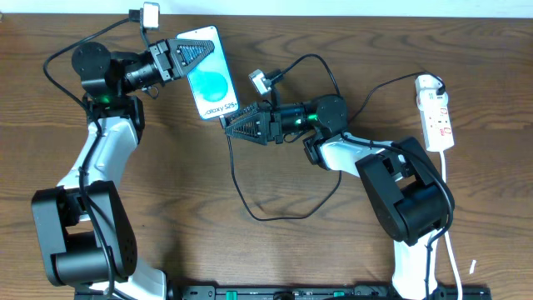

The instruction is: Plug charger to phone and switch on socket

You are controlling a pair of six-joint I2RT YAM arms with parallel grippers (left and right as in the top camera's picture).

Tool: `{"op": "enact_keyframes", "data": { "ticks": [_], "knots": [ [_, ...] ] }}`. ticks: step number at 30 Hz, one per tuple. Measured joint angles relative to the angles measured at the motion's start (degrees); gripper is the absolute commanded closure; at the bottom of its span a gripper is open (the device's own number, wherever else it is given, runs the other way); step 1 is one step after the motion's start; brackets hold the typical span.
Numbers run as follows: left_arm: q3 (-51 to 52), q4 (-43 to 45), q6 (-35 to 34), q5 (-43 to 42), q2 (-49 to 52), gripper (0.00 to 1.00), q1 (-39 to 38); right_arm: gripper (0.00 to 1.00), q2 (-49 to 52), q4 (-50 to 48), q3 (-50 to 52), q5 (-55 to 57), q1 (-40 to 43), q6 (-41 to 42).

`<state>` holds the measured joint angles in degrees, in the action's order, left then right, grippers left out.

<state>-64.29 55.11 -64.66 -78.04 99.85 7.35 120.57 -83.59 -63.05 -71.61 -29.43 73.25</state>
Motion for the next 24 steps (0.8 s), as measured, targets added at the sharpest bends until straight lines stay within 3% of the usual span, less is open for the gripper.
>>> {"op": "enact_keyframes", "data": {
  "ticks": [3,12,18,24],
  "knots": [
    [0.0,0.0,0.0,0.0,0.0,0.93,0.0,0.77,0.0,0.0,0.0,0.0,-0.4,-0.1],
    [0.0,0.0,0.0,0.2,0.0,0.93,0.0,0.82,0.0,0.0,0.0,-0.2,-0.7,-0.2],
    [0.0,0.0,-0.4,0.2,0.0,0.92,0.0,0.99,0.0,0.0,0.0,-0.3,-0.7,-0.4],
    [0.0,0.0,-1.3,0.2,0.0,0.93,0.0,0.99,0.0,0.2,0.0,-0.3,-0.7,-0.2]
  ]
}}
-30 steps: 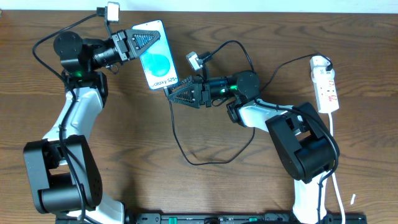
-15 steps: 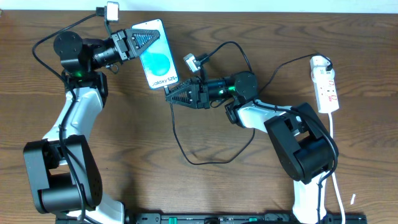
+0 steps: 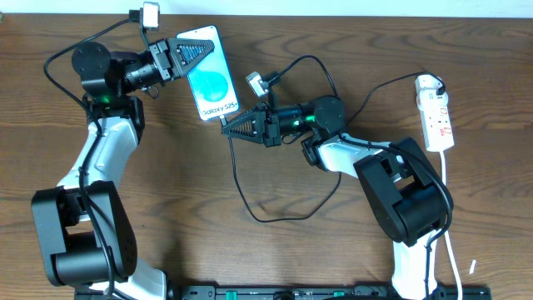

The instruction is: Plug charger to phone and switch on socket

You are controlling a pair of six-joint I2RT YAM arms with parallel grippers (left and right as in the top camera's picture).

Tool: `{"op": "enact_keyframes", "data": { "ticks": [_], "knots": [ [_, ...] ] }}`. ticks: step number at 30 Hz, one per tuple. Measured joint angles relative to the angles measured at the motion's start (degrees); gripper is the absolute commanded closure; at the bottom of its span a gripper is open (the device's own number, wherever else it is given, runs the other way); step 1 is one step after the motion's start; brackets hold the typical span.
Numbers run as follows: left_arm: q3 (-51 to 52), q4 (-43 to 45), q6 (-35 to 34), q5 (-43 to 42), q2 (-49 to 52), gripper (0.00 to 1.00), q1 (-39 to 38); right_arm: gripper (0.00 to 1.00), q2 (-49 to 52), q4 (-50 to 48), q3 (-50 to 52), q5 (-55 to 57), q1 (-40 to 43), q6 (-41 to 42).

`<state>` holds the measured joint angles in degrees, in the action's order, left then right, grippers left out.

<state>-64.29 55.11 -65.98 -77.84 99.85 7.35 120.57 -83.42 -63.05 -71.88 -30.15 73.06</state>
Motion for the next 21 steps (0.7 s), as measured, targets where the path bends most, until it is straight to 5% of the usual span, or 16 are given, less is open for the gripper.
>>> {"op": "enact_keyframes", "data": {
  "ticks": [21],
  "knots": [
    [0.0,0.0,0.3,0.0,0.0,0.92,0.0,0.99,0.0,2.4,0.0,1.0,0.0,-0.1]
  ]
}}
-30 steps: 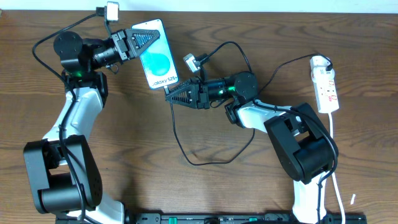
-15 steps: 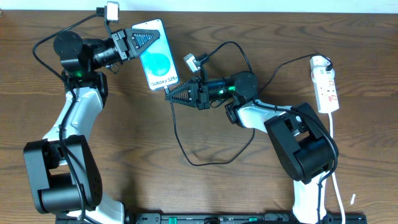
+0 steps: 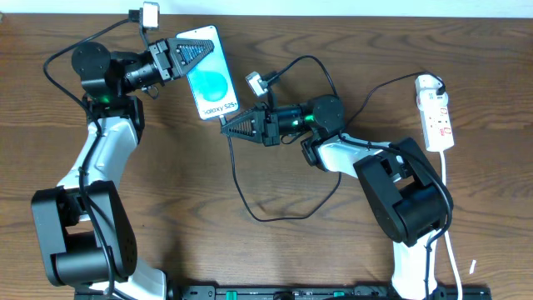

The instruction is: Plug charger to phone and switch on socket

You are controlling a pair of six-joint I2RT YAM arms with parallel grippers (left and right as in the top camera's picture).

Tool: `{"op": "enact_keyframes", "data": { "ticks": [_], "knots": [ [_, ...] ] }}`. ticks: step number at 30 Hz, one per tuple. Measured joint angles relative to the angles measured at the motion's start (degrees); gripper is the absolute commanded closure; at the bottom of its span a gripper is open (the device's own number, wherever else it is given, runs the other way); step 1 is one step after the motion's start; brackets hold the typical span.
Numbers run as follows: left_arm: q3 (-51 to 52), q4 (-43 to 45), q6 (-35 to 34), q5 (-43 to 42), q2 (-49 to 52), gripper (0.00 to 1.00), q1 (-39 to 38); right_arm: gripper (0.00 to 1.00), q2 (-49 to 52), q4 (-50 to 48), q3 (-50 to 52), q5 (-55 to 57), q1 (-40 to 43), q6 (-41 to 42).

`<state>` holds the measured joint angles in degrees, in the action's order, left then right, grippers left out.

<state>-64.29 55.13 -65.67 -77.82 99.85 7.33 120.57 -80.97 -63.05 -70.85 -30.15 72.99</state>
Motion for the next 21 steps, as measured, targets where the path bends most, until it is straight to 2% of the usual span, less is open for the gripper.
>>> {"op": "enact_keyframes", "data": {
  "ticks": [21],
  "knots": [
    [0.0,0.0,1.0,0.2,0.0,0.92,0.0,0.99,0.0,0.6,0.0,1.6,0.0,0.0]
  ]
}}
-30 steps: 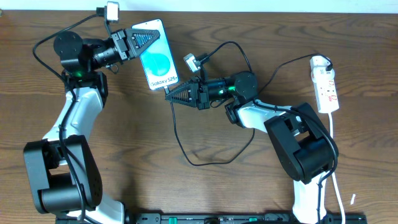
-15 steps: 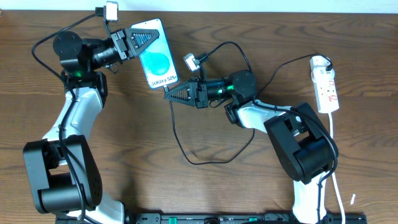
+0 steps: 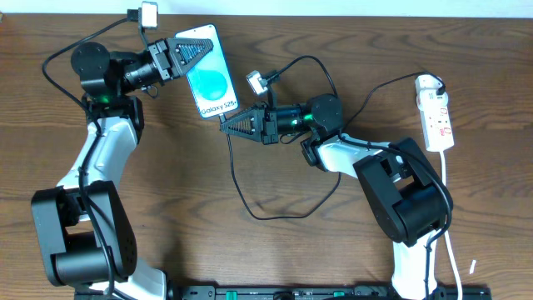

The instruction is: Plug charger to phone and switch on socket

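The white phone point(image 3: 210, 77) with a teal circle on it lies face up at the back left. My left gripper point(image 3: 193, 52) reaches in from the left and lies over the phone's upper left part, shut on it. My right gripper point(image 3: 225, 127) points left just below the phone's lower right corner, shut on the plug end of the black charger cable point(image 3: 250, 204). The plug tip itself is hidden by the fingers. The white socket strip point(image 3: 436, 117) lies at the far right with a white plug point(image 3: 428, 82) at its top end.
The black cable loops across the table middle and back up behind my right arm point(image 3: 333, 150) towards the strip. A small white camera block point(image 3: 256, 81) rides above my right wrist. A white lead point(image 3: 448, 217) runs down from the strip along the right edge.
My right gripper has crept slightly up and left, closer to the phone's bottom edge. The phone and my left gripper have not moved.
My left gripper has stayed on the phone at every moment. My right gripper, shut on the cable end, stood a little right of the phone's lower corner, then nearer at each later moment, and now its tip is at the phone's bottom edge.
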You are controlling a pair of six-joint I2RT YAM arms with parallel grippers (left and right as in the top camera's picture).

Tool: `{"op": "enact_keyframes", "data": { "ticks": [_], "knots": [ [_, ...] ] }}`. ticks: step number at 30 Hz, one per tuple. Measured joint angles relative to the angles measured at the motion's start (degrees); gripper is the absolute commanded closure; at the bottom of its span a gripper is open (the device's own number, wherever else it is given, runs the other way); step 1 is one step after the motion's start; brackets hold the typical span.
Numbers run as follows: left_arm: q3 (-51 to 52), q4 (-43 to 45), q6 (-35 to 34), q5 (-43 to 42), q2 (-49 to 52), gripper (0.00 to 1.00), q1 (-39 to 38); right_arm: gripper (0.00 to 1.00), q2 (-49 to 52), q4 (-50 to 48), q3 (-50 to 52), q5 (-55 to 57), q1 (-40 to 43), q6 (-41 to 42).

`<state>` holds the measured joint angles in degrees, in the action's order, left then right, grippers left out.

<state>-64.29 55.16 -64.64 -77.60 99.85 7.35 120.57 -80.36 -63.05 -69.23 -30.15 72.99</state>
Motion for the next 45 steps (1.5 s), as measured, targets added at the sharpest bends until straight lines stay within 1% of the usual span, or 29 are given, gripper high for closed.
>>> {"op": "enact_keyframes", "data": {
  "ticks": [22,23,25,26,29,31,32,35,39,40,45],
  "knots": [
    [0.0,0.2,0.2,-0.5,0.0,0.92,0.0,0.99,0.0,0.0,0.0,0.0,0.0,0.0],
    [0.0,0.2,0.2,-0.5,0.0,0.93,0.0,0.96,0.0,0.0,0.0,0.0,0.0,0.0],
    [0.0,0.2,0.2,-0.5,0.0,0.93,0.0,0.85,0.0,0.1,0.0,0.0,0.0,-0.1],
    [0.0,0.2,0.2,-0.5,0.0,0.93,0.0,0.75,0.0,0.2,0.0,0.0,0.0,-0.1],
    [0.0,0.0,0.2,-1.8,0.0,0.93,0.0,0.59,0.0,0.1,0.0,1.6,0.0,-0.3],
    [0.0,0.0,0.2,-2.1,0.0,0.93,0.0,0.51,0.0,0.1,0.0,2.2,0.0,-0.3],
    [0.0,0.0,0.2,-2.1,0.0,0.93,-0.1,0.44,0.0,0.1,0.0,2.4,0.0,-0.2],
    [0.0,0.0,0.2,-2.0,0.0,0.93,-0.1,0.29,0.0,0.2,0.0,2.7,0.0,-0.2],
    [0.0,0.0,0.2,-2.0,0.0,0.93,-0.1,0.02,0.0,0.1,0.0,2.6,0.0,-0.3],
    [0.0,0.0,0.2,-2.0,0.0,0.93,-0.1,0.01,0.0,0.1,0.0,2.6,0.0,-0.1],
    [0.0,0.0,0.2,-2.0,0.0,0.93,0.1,0.01,0.0,0.1,0.0,2.6,0.0,-0.2]
  ]
}}
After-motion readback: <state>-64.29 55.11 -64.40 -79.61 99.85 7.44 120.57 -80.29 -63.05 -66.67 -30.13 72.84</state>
